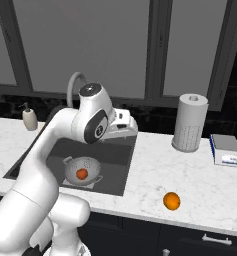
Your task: Put the colander in the sink, put the orange, orange in the colander, and turn on the sink faucet and pour water over the colander.
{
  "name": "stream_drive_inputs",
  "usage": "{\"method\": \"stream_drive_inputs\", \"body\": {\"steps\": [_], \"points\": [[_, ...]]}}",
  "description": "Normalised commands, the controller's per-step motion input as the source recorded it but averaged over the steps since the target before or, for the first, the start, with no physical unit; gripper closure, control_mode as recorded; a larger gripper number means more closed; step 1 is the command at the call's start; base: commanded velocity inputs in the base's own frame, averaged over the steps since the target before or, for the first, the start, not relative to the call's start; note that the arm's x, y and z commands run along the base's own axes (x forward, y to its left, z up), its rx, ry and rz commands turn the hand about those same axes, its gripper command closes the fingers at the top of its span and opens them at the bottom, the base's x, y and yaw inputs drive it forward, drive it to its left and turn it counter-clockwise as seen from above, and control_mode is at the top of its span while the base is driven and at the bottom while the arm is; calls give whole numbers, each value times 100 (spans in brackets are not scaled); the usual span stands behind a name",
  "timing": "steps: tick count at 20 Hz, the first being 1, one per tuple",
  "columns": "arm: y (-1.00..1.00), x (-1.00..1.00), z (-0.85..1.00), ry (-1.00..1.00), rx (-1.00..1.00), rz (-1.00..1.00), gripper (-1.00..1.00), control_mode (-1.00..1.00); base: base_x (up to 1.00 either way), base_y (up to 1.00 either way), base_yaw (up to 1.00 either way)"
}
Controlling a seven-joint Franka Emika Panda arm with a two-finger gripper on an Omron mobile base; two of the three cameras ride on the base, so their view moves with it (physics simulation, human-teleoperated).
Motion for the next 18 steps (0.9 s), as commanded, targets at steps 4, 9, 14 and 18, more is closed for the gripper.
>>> {"method": "stream_drive_inputs", "body": {"steps": [4,9,14,18], "points": [[-68,-10,-15,1,9,-16,-100,-100,0,0,0],[-35,-12,-24,0,6,-18,-100,-100,0,0,0],[-41,-15,-34,2,6,-17,-100,-100,0,0,0],[-43,-17,-37,0,9,-20,-100,-100,0,0,0]]}}
